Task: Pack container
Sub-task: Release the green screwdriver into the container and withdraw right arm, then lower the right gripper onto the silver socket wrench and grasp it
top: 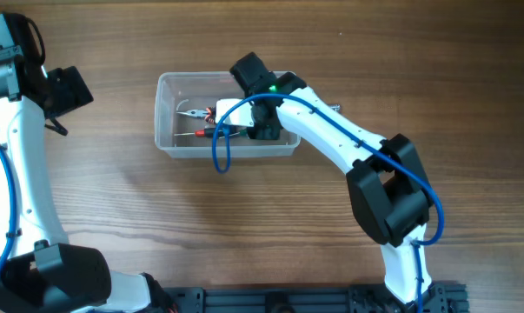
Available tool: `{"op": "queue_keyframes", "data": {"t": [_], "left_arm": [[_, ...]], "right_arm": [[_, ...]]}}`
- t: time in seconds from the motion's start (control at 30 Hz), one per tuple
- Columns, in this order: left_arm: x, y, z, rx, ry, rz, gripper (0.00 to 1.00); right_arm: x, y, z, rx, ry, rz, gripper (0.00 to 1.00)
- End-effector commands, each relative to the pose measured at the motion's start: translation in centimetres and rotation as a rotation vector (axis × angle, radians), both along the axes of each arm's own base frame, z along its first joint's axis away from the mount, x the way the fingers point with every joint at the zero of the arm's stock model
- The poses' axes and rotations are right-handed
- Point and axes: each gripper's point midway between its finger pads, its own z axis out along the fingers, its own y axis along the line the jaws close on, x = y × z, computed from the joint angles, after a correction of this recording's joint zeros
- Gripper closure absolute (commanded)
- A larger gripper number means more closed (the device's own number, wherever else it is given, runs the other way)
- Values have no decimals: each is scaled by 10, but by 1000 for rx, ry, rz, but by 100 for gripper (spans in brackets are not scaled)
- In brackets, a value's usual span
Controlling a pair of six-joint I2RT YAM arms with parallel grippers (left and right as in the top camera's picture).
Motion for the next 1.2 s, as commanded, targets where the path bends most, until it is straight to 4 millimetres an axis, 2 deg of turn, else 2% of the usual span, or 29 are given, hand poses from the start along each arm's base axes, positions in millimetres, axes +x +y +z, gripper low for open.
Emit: {"op": "queue_keyframes", "data": {"t": [0.0,0.03,0.13,0.17,0.2,0.27,0.33,0.4,0.5,0.57,0.63,0.73,0.77,0.83,1.03,1.17], "left_arm": [[0,2,-1,4,3,4,0],[0,2,-1,4,3,4,0],[0,2,-1,4,3,4,0],[0,2,-1,4,3,4,0],[0,2,-1,4,3,4,0],[0,2,-1,4,3,4,0],[0,2,-1,4,3,4,0],[0,2,-1,4,3,5,0],[0,2,-1,4,3,4,0],[0,2,-1,4,3,4,0],[0,2,-1,4,3,4,0],[0,2,-1,4,3,4,0],[0,2,-1,4,3,5,0],[0,2,-1,4,3,5,0],[0,2,-1,4,3,4,0],[0,2,-1,4,3,5,0]], "right_arm": [[29,-16,78,77,-228,-262,63],[34,-21,104,144,-275,-353,61],[35,-39,171,367,-331,-590,47],[33,-47,192,450,-337,-675,43],[30,-64,222,580,-326,-797,41],[26,-82,243,691,-285,-886,41],[22,-99,249,738,-225,-935,42],[20,-121,238,713,-170,-999,45],[16,-162,199,629,-74,-1208,42],[6,-189,157,562,36,-1438,38],[-6,-205,125,487,110,-1578,37],[-19,-209,81,403,224,-1648,38],[-22,-208,61,367,253,-1657,37],[-23,-208,39,334,273,-1662,36],[-23,-208,-12,258,314,-1668,32],[-19,-207,-37,227,332,-1671,42]]}}
